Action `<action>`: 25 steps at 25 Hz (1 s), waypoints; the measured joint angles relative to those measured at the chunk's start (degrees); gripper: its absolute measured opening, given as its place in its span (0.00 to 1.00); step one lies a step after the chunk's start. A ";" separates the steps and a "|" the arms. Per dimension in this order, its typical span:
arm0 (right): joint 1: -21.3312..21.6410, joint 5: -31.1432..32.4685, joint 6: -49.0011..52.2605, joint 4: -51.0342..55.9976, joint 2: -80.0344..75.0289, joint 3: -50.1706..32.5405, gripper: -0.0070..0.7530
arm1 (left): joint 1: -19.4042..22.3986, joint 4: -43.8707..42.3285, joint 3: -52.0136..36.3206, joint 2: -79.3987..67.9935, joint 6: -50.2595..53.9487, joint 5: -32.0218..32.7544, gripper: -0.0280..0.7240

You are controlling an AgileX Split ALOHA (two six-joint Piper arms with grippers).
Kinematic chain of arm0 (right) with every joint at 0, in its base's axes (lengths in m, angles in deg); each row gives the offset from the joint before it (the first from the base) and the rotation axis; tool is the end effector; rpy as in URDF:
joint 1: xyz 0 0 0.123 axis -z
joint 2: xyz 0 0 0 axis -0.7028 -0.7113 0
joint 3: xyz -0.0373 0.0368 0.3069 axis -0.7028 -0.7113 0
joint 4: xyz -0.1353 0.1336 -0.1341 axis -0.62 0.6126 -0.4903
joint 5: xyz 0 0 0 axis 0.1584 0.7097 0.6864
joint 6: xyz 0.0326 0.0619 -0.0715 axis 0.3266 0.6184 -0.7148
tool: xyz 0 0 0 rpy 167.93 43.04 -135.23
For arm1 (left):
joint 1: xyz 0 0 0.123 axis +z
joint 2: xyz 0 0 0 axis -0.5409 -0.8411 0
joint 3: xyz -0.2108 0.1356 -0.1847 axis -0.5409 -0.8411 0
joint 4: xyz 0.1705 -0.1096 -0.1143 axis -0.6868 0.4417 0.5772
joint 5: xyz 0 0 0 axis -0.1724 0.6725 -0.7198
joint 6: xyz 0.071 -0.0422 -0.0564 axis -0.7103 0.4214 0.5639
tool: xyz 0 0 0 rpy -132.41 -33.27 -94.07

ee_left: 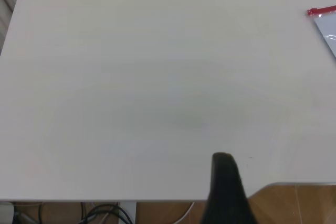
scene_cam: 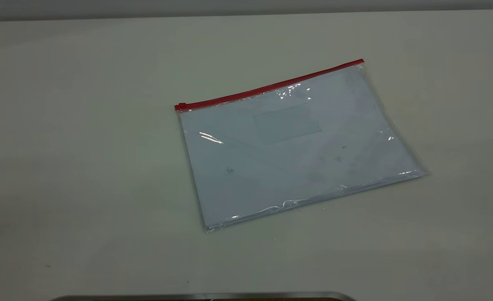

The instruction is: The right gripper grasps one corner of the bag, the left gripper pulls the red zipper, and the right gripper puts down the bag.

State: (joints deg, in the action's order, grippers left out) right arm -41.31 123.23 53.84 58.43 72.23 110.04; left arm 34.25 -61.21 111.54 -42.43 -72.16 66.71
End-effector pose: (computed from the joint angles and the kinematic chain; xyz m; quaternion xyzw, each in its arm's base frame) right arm -0.0397 0.0125 0.2537 -0.0735 0.8759 -0.0095 0.4767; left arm -0.0448 -0.0021 0.2530 -0.0021 0.8700 0.0063 0.4930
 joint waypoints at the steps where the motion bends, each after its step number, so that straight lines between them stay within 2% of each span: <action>1: 0.00 0.00 0.00 0.00 0.00 0.00 0.73 | 0.00 0.00 0.00 0.00 0.00 0.05 0.82; 9: 0.00 0.00 -0.11 0.00 0.00 0.00 0.73 | 0.00 0.00 0.00 0.00 0.00 0.05 0.82; 14: -2.64 0.00 -0.12 0.15 1.80 0.00 0.73 | 0.00 0.00 0.00 0.00 0.00 0.05 0.82; 18: -2.76 0.00 -0.12 0.22 1.89 0.00 0.73 | 0.00 0.00 0.00 0.00 0.00 0.05 0.82; 25: -2.76 0.00 4.84 -2.47 1.89 0.00 0.73 | 0.00 0.00 0.00 0.00 -0.05 0.05 0.82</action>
State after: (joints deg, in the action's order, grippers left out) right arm -44.07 123.23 58.67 55.97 74.11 110.04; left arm 34.25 -61.21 111.54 -42.43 -72.21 66.76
